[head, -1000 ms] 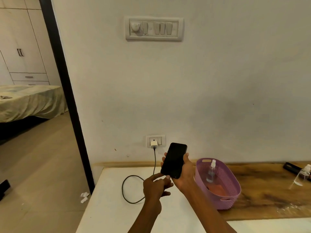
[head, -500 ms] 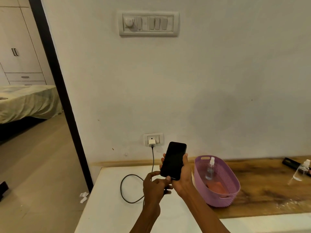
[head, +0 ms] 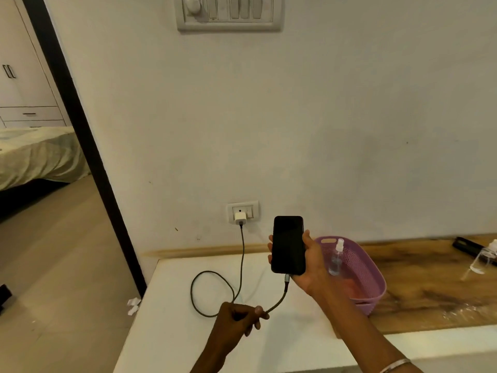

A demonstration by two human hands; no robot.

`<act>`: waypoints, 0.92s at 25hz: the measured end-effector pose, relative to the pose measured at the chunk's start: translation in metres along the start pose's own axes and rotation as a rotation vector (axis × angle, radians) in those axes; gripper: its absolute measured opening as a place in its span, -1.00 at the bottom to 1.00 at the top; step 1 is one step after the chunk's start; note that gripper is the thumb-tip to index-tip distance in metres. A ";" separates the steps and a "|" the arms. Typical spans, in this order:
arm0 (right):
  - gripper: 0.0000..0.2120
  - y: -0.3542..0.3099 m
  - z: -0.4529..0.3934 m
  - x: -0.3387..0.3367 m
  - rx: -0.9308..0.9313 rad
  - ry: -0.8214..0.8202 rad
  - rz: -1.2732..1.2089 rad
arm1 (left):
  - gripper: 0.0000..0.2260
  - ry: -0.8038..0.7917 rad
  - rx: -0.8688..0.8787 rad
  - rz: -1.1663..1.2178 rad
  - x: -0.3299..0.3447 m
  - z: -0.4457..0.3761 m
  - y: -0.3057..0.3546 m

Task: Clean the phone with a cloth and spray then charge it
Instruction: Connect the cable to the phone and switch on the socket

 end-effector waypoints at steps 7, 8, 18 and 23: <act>-0.43 -0.012 -0.015 -0.037 0.095 0.055 0.069 | -0.83 -0.236 0.147 -0.449 -0.039 -0.017 -0.052; -0.45 -0.010 -0.018 -0.044 0.105 0.072 0.079 | -0.84 -0.256 0.170 -0.510 -0.045 -0.022 -0.060; -0.50 0.041 -0.057 -0.119 0.283 0.191 0.149 | -0.83 -0.194 0.340 -1.118 -0.061 -0.083 -0.138; -0.46 0.068 -0.076 -0.154 0.352 0.230 0.189 | -0.84 -0.158 0.105 -1.001 -0.079 -0.096 -0.174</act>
Point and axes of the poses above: each hand's wrist, its own z-axis away from the middle knuckle, its own x-axis out of the palm, y = z × x, the point moved 4 cm from there along -z, towards the middle knuckle, and after that the axes turned 10 degrees about x, right-handed, at the moved point
